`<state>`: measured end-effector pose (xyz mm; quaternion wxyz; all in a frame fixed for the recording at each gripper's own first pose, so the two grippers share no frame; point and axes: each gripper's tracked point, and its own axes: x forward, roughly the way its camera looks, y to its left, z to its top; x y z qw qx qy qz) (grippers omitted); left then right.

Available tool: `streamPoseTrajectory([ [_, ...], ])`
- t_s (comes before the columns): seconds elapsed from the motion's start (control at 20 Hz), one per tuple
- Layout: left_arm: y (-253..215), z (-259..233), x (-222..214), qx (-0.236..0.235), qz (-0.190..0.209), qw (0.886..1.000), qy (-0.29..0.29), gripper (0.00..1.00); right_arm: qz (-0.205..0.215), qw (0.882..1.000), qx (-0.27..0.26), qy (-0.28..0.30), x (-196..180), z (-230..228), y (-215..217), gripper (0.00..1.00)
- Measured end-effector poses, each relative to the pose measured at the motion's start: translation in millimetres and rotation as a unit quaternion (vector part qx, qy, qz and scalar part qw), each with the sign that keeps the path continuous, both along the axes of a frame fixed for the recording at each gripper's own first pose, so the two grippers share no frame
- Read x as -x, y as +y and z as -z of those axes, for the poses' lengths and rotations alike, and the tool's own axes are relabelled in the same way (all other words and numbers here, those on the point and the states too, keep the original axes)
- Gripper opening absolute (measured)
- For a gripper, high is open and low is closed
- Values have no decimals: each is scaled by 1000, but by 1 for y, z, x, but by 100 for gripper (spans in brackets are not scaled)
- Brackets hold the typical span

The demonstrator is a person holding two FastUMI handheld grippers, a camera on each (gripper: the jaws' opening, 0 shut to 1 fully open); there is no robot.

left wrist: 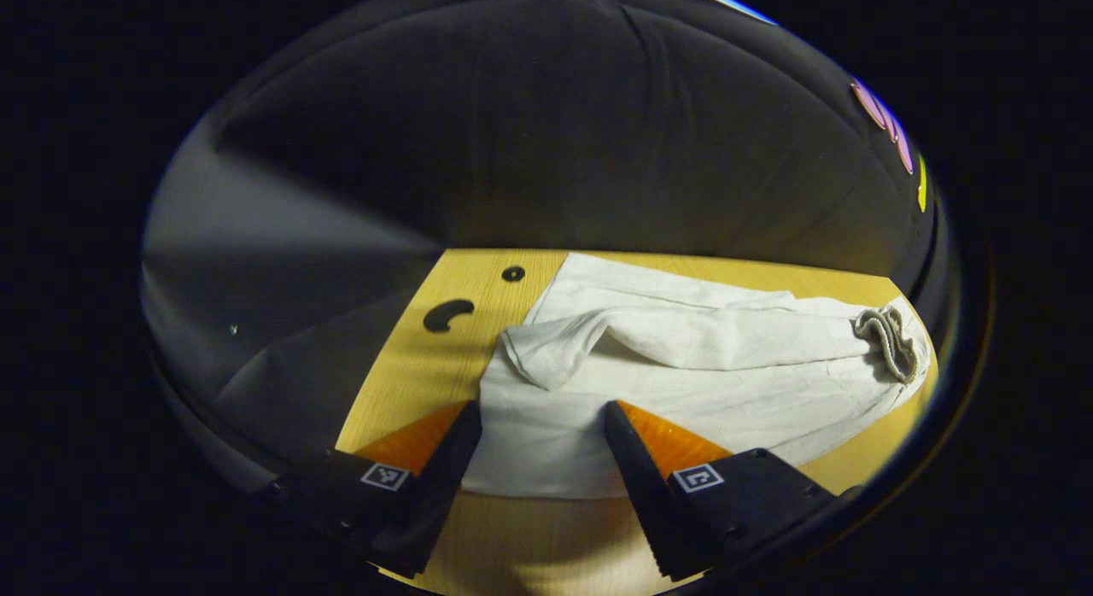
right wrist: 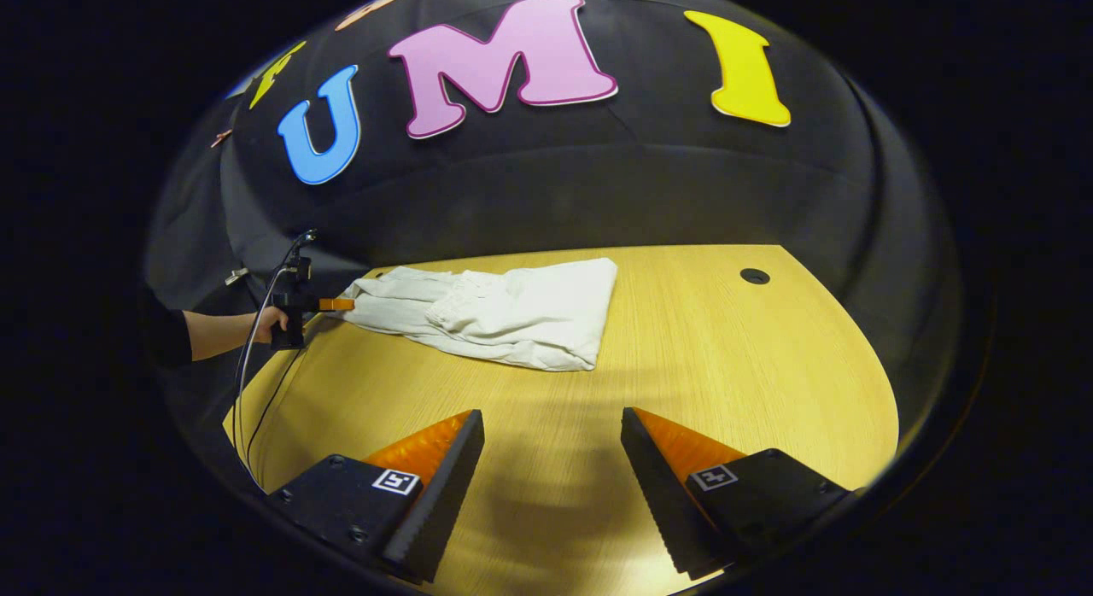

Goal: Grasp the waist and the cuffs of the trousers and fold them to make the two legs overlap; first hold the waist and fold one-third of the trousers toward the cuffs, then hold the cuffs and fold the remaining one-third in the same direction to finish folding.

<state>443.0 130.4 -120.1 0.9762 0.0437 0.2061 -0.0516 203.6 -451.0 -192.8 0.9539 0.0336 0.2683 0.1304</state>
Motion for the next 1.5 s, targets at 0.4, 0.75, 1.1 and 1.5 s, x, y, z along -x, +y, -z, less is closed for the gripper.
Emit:
streamPoseTrajectory([
  [0.4,-33,13,6,-15,68,996,51,56,5,999,-30,45,11,27,21,99],
  [0.75,-61,30,45,40,74,996,41,8,10,998,-28,49,13,33,15,99],
  [1.1,-67,2,61,195,-19,980,-28,6,26,998,-34,42,8,25,-1,99],
  [1.5,-149,-106,69,267,37,956,-111,6,48,997,-48,35,7,5,-17,99],
])
